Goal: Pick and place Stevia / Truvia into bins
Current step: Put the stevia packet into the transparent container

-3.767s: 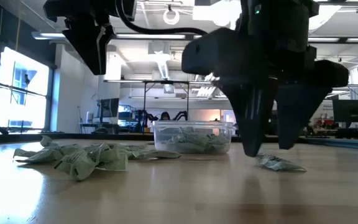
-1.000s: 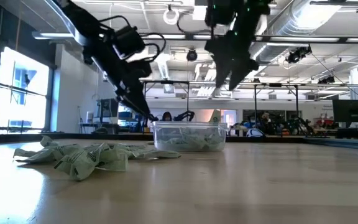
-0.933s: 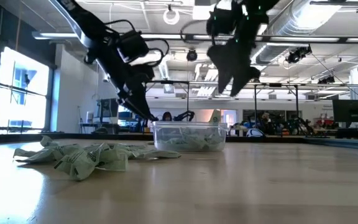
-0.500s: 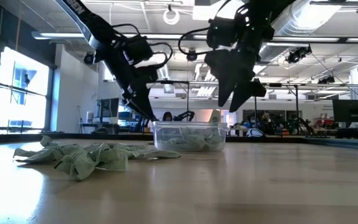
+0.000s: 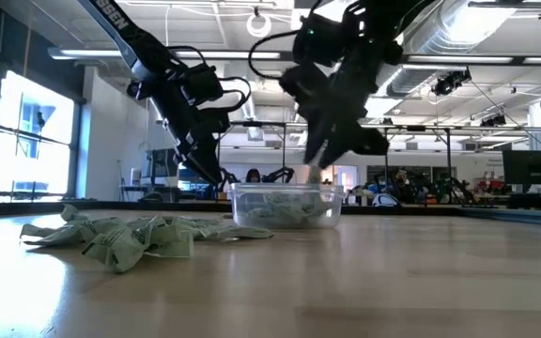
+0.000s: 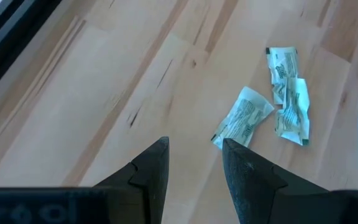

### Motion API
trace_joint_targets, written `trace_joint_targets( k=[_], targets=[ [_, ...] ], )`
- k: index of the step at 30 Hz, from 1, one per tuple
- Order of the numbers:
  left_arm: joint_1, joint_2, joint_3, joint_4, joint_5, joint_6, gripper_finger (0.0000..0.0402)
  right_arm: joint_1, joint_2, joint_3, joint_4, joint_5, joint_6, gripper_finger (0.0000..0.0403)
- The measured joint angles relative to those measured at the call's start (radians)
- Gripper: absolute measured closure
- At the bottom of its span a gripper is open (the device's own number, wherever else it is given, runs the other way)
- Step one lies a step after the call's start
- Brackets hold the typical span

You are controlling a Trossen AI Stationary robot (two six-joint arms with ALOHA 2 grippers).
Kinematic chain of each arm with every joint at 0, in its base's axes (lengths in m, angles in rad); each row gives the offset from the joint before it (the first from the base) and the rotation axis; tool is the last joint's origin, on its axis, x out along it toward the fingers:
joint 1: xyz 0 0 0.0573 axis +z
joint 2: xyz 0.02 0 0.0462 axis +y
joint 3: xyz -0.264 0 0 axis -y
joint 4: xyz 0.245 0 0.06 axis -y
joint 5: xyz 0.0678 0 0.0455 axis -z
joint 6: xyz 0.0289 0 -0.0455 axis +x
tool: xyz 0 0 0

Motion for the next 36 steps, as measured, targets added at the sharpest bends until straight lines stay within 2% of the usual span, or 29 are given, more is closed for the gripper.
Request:
trace_joint_targets(
  k=[5, 8, 11, 15, 19, 27, 31, 36],
  targets=[
    [0.000, 0.000, 0.000, 0.000, 0.001, 0.000, 0.0218, -0.002, 0.000, 0.001, 0.206, -0.117, 0.017, 0.0302],
    [0.000, 0.000, 0.000, 0.001, 0.001, 0.000, 0.0218, -0.018, 0.000, 0.001, 0.226, -0.138, 0.011, 0.0302],
    [0.000, 0.000, 0.000, 0.007, 0.001, 0.000, 0.0218, -0.032, -0.006, 0.001, 0.182, -0.077, -0.024, 0.0302],
    [0.000, 0.000, 0.000, 0.011, 0.005, 0.000, 0.0218, -0.031, -0.039, 0.002, 0.035, 0.095, -0.002, 0.0300],
    [0.000, 0.000, 0.000, 0.022, 0.020, 0.004, 0.0218, -0.032, -0.030, -0.007, -0.110, 0.046, -0.016, 0.0303],
    [0.000, 0.000, 0.000, 0.053, 0.020, 0.008, 0.0218, -0.032, -0.018, -0.006, -0.056, 0.074, -0.048, 0.0344],
    [0.000, 0.000, 0.000, 0.064, 0.020, 0.009, 0.0218, -0.036, 0.034, -0.007, -0.039, 0.010, -0.076, 0.0362],
    [0.001, 0.000, 0.000, 0.083, 0.034, 0.009, 0.0218, -0.027, 0.068, -0.006, 0.083, -0.109, -0.110, 0.0375]
  ],
)
